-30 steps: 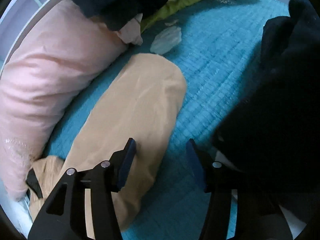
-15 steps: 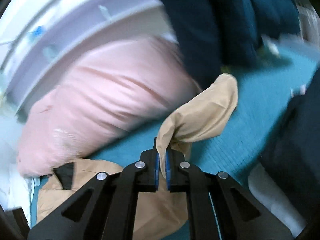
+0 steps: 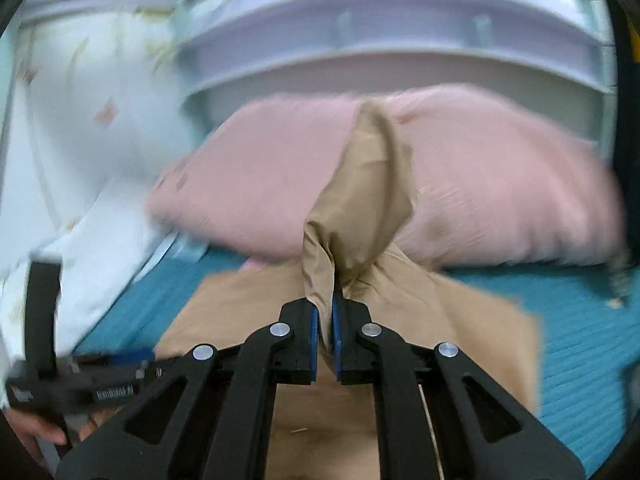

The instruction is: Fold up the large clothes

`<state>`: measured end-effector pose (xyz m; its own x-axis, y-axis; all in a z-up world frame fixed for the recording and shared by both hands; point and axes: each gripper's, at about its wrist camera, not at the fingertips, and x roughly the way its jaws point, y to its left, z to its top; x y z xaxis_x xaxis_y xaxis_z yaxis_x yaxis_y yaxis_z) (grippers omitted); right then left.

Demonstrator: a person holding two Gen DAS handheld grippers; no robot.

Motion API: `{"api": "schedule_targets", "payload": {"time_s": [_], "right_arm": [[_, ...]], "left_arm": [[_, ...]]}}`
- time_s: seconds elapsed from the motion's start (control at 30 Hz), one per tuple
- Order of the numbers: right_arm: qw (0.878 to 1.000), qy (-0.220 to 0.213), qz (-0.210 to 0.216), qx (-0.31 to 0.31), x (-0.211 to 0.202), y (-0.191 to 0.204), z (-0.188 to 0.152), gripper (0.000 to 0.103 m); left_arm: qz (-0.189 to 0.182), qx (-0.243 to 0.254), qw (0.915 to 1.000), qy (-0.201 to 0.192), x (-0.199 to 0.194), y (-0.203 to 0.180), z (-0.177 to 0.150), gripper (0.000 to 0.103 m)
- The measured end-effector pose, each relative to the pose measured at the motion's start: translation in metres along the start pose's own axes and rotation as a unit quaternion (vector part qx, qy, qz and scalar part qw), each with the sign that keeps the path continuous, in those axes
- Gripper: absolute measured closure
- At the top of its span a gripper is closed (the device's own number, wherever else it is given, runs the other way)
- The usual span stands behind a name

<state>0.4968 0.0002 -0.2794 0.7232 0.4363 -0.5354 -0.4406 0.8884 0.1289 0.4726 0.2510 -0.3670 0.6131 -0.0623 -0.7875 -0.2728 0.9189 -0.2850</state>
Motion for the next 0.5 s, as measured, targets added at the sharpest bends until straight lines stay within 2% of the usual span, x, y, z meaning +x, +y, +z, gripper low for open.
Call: {"api": "schedule_targets", "payload": {"time_s": [0.1, 0.13, 0.2, 0.23, 0.3, 0.37, 0.4, 0.43, 0.5], "right_arm": [[0.997, 0.071, 0.008, -0.037, 0.050, 0.033, -0.032, 0.094], [0.995, 0.092, 0.003, -0.044, 0.061, 0.037, -0.042, 0.092], [0.986, 0.160, -0.002, -0.049, 0.089, 0.042, -0.064, 0.090], [0.984, 0.171, -0.005, -0.049, 0.094, 0.043, -0.072, 0.089], [0.985, 0.168, 0.001, -0.049, 0.087, 0.041, -0.077, 0.083], [0.986, 0.163, 0.013, -0.040, 0.072, 0.034, -0.075, 0.071], [0.987, 0.158, 0.021, -0.032, 0.060, 0.034, -0.072, 0.053], [0.988, 0.151, 0.029, -0.022, 0.050, 0.030, -0.070, 0.040], [0.990, 0.131, 0.052, -0.003, 0.022, 0.020, -0.063, 0.037]], "left_arm": [[0.011, -0.018, 0.9997, 0.008, -0.003, 0.030, -0.002, 0.039], [0.013, -0.022, 0.9996, 0.011, -0.005, 0.038, -0.004, 0.039], [0.014, -0.028, 0.9994, 0.012, -0.006, 0.047, -0.006, 0.039], [0.012, -0.030, 0.9994, 0.010, -0.009, 0.050, -0.007, 0.039], [0.008, -0.035, 0.9994, 0.004, -0.014, 0.052, -0.006, 0.039], [0.000, -0.036, 0.9993, -0.001, -0.014, 0.051, -0.002, 0.037], [-0.007, -0.034, 0.9994, -0.002, -0.015, 0.046, 0.001, 0.036], [-0.013, -0.031, 0.9995, -0.002, -0.010, 0.043, 0.006, 0.036], [-0.028, -0.017, 0.9995, -0.003, -0.008, 0.029, 0.014, 0.036]]}}
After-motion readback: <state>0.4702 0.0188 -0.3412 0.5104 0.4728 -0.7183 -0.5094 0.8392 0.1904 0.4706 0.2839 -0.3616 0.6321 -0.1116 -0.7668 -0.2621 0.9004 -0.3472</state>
